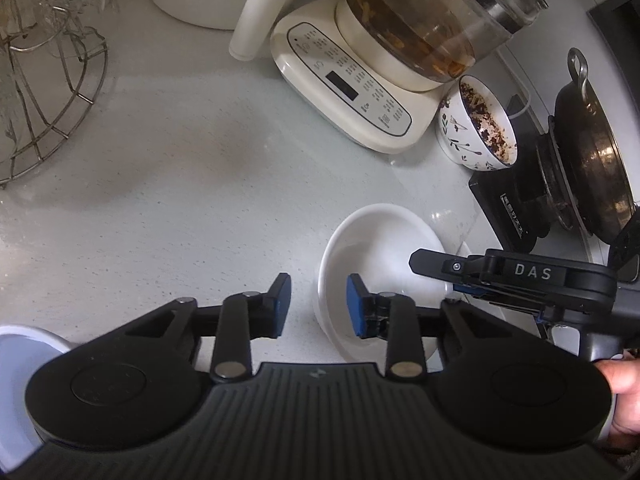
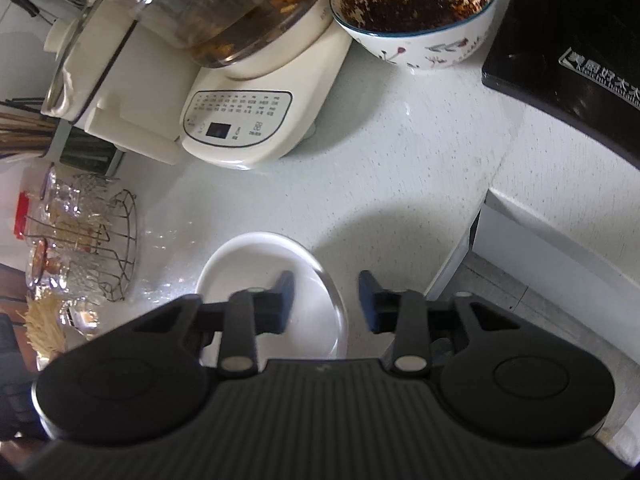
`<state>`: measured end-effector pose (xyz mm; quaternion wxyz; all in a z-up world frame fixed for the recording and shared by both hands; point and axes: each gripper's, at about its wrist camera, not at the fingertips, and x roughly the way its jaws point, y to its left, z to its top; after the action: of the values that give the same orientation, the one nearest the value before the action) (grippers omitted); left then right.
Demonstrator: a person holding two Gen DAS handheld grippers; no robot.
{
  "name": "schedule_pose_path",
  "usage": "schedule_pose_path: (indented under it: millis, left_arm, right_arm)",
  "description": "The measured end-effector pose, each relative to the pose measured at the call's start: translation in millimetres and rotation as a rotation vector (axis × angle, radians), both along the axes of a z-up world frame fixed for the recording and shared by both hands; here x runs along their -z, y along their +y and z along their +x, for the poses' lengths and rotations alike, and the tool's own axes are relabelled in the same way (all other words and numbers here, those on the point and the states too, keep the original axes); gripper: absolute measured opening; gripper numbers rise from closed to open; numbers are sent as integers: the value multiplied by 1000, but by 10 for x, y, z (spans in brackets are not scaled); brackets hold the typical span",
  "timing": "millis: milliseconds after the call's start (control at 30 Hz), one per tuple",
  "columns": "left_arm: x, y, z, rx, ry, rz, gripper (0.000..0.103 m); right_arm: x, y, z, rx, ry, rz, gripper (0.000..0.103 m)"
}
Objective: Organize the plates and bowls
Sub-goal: 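Move the left gripper to the white ceramic bowl's rim and close, then lift the white ceramic bowl with the left gripper toward the plastic bowls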
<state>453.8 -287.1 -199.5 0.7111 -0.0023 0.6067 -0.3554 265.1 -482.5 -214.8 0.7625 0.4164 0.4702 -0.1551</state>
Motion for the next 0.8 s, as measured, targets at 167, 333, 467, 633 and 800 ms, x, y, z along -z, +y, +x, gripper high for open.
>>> schedule_pose_path:
  millis: [167,333,467,633,800]
  left_arm:
    - [5,-16,-18,9,-1,-8,15]
    - [-5,17,-51,-2,-4,-14,11]
    - [-29,42,-89,-6,-13,-21,11]
    - [-93,107,-143,-25,-33,-19,11]
    - [-186,250,-183,-57,-48,-32,11]
  right_arm:
    - [-2,18,-12,-7,-8,2,18]
    - [-28,49,-51,-16,-10,-11,16]
    - [-51,74,-78,-25,-17,-17,16]
    - [-144,188,-74,-62,-31,-62,16]
    - [-258,268,-73,-96,-58,-80,16]
